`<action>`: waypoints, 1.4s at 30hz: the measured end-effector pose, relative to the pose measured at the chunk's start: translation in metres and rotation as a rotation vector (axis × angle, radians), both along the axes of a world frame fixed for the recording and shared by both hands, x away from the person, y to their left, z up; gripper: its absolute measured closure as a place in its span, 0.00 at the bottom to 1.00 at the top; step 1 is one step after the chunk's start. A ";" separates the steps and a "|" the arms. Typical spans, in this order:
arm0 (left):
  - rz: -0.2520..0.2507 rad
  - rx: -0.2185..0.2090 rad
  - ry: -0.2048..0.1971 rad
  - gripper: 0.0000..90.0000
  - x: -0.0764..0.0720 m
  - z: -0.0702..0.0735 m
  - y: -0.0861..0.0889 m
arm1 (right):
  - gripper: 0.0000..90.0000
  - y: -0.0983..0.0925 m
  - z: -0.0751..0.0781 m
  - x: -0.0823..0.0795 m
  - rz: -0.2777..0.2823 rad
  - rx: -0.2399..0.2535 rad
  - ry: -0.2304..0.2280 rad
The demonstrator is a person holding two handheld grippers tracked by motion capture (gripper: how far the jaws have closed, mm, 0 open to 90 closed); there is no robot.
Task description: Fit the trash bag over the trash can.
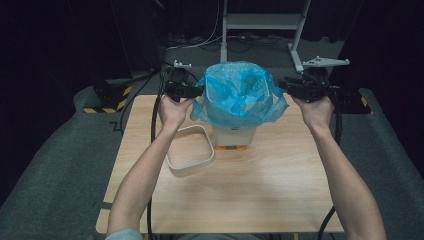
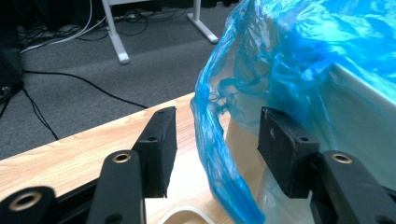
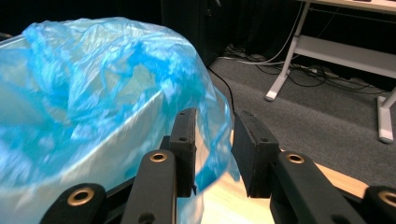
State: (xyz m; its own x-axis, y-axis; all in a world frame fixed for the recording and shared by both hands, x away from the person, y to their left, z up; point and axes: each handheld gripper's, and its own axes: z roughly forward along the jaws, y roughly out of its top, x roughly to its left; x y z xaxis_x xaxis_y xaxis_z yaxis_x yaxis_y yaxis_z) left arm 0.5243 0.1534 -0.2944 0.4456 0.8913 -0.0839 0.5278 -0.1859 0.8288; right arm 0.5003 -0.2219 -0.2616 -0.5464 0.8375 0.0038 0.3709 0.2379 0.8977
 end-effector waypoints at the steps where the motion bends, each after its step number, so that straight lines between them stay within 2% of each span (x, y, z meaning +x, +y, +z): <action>1: 0.000 -0.006 -0.002 0.51 -0.002 0.001 0.002 | 0.77 -0.002 0.000 -0.003 0.001 -0.002 0.002; 6: -0.009 -0.027 -0.020 0.49 -0.017 0.004 0.008 | 0.78 -0.005 -0.003 -0.021 0.035 -0.020 0.003; 8: -0.014 -0.027 -0.043 0.50 -0.025 0.005 0.009 | 0.79 -0.005 -0.005 -0.027 0.038 -0.038 0.014; 10: -0.025 -0.022 -0.057 0.51 -0.032 0.005 0.010 | 0.80 -0.005 -0.007 -0.033 0.046 -0.033 0.008; 15: -0.046 -0.027 -0.088 0.64 -0.047 0.003 0.011 | 0.84 -0.003 -0.019 -0.041 0.057 -0.060 0.018; 18: -0.060 -0.018 -0.078 0.71 -0.048 0.000 0.011 | 0.88 -0.003 -0.030 -0.040 0.059 -0.060 0.031; 19: -0.066 -0.012 -0.074 0.75 -0.048 -0.001 0.011 | 0.91 -0.003 -0.038 -0.038 0.064 -0.060 0.051; 20: -0.070 -0.009 -0.071 0.75 -0.048 -0.002 0.010 | 0.91 -0.003 -0.038 -0.038 0.064 -0.060 0.051; 23: -0.081 0.012 -0.060 0.79 -0.047 -0.007 0.008 | 0.95 -0.004 -0.053 -0.034 0.064 -0.059 0.080; 26: -0.087 0.011 -0.040 0.79 -0.044 -0.013 0.004 | 0.95 -0.006 -0.060 -0.032 0.060 -0.051 0.092; 30: -0.089 0.032 -0.028 0.75 -0.041 -0.021 -0.004 | 0.95 -0.008 -0.072 -0.029 0.056 -0.041 0.117; 34: -0.096 0.037 -0.023 0.69 -0.041 -0.025 -0.009 | 0.93 -0.010 -0.079 -0.029 0.062 -0.030 0.120; 37: -0.090 0.022 -0.028 0.62 -0.042 -0.024 -0.008 | 0.88 -0.015 -0.079 -0.032 0.055 -0.015 0.104; 42: -0.082 -0.037 -0.043 0.53 -0.049 -0.019 0.002 | 0.80 -0.023 -0.070 -0.042 0.045 0.034 0.053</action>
